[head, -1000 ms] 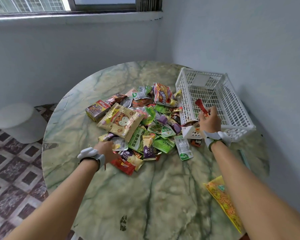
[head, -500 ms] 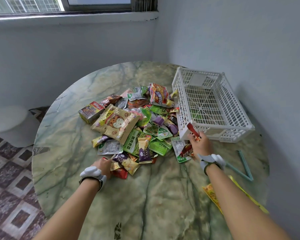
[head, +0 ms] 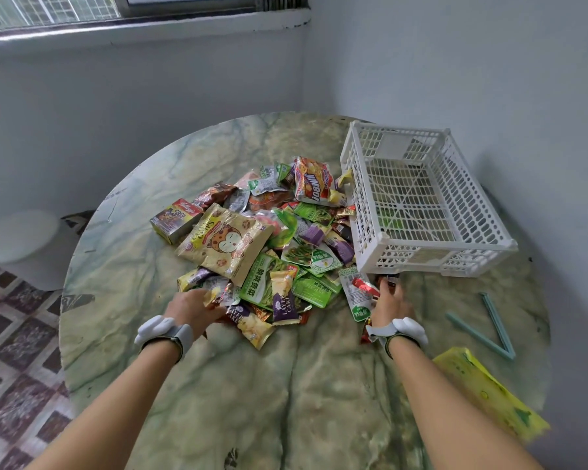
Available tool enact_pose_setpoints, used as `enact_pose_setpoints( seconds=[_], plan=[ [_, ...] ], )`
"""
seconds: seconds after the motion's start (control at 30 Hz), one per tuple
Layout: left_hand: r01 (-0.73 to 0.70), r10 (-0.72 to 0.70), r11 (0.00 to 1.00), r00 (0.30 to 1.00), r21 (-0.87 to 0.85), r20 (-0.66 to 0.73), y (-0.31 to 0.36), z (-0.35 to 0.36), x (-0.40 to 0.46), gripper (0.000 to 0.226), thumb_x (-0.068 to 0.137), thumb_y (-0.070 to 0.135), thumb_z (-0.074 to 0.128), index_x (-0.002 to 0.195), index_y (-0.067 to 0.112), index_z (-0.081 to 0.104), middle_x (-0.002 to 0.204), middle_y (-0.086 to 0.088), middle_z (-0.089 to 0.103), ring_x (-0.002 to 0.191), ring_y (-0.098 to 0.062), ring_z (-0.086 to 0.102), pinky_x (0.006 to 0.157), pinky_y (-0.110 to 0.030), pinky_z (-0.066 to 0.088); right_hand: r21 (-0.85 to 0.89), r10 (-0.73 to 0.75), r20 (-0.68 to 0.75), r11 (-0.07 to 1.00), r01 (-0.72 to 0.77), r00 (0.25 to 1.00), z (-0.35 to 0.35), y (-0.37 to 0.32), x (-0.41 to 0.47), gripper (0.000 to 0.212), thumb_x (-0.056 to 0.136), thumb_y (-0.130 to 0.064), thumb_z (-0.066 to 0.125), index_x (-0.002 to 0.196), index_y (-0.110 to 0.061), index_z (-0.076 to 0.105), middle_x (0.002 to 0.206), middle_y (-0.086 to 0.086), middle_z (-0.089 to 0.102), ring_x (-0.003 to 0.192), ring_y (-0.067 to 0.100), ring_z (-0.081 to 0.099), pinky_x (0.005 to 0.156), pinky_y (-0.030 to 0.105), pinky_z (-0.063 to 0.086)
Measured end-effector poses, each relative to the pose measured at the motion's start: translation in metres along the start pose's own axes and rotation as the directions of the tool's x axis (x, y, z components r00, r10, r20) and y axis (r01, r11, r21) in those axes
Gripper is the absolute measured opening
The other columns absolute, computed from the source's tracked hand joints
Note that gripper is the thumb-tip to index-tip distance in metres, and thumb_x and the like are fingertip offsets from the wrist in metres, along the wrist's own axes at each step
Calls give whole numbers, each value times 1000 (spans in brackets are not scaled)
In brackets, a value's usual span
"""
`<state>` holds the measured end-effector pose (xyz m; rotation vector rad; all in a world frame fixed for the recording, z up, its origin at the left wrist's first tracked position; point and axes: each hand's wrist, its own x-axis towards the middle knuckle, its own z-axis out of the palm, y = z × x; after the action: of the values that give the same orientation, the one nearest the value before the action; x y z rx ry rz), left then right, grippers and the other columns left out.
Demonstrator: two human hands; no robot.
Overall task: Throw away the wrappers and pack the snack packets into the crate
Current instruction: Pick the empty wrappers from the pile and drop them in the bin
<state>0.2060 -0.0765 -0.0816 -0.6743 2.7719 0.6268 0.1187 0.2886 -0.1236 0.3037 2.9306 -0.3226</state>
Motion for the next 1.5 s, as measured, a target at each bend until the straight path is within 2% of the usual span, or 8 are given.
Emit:
enact_pose_setpoints(
  seconds=[0.27, 0.53, 0.73, 0.9, 0.97, 1.13, 1.23, 1.5],
  plan=[
    [-22, 9, 991, 995, -132, -95, 23, -1, 8, 33, 79, 26, 70, 58, 19, 46, 59, -3, 54, 55, -21, 47, 47, -24, 32, -80, 23, 49, 997, -19, 999, 8, -3, 8, 57, 92, -8, 50, 145, -11, 28, 143, 16, 34, 103, 41, 58, 82, 42, 46],
    [-66, 52, 988, 993, -141, -105, 37, 0, 12, 23, 77, 22, 69, 62, 15, 53, 66, -8, 59, 64, -29, 53, 53, -30, 35, -73, 9, -51, 997, -12, 999, 0, 11, -1, 26, 85, -5, 54, 110, -12, 50, 128, 16, 43, 75, 41, 63, 55, 36, 35],
    [-84, 55, 973, 989, -215, -141, 34, -19, 6, 3, 79, 14, 68, 78, 11, 69, 71, -8, 67, 68, -31, 63, 61, -33, 50, 226, -27, -262, 970, 88, 965, -12, -28, -16, 16, 90, -11, 56, 101, -2, 49, 91, 24, 64, 65, 42, 63, 48, 39, 42],
    [-92, 46, 970, 978, -226, -202, 30, -50, 6, 8, 79, 9, 65, 86, 10, 69, 76, -9, 66, 68, -31, 58, 53, -27, 39, 563, -82, -164, 810, 162, 983, -39, -93, -34, 18, 92, -14, 56, 104, -6, 46, 69, 5, 58, 70, 40, 60, 58, 39, 41],
    [-84, 19, 962, 970, -261, -241, 19, -71, 4, 13, 80, 13, 64, 92, 15, 67, 77, -7, 63, 68, -26, 54, 56, -26, 37, 655, -123, -74, 742, 141, 990, -47, -126, -43, 33, 93, -20, 56, 120, -6, 45, 88, 6, 61, 90, 40, 62, 71, 40, 45],
    [22, -118, 938, 959, -345, -259, -40, -114, 4, 30, 85, 28, 65, 113, 19, 59, 85, -7, 64, 73, -25, 57, 63, -29, 42, 732, -342, 84, 658, 175, 936, -44, -217, -69, 64, 85, -57, 59, 129, -11, 54, 122, 6, 63, 115, 29, 58, 94, 35, 45],
    [109, -243, 889, 936, -446, -256, -99, -130, 8, 19, 84, 31, 63, 100, 20, 62, 87, -6, 67, 79, -27, 62, 68, -32, 48, 734, -435, 114, 643, 219, 893, -35, -274, -94, 42, 92, -34, 60, 125, -8, 58, 104, 1, 61, 109, 27, 60, 84, 31, 45],
    [317, -550, 652, 823, -689, -142, -287, -159, 13, 18, 83, 37, 59, 79, 20, 64, 73, -4, 67, 70, -27, 63, 61, -32, 49, 672, -555, 206, 679, 296, 806, 54, -428, -164, 23, 86, -39, 65, 80, -17, 68, 64, -4, 64, 64, 16, 62, 61, 32, 47]
  ],
)
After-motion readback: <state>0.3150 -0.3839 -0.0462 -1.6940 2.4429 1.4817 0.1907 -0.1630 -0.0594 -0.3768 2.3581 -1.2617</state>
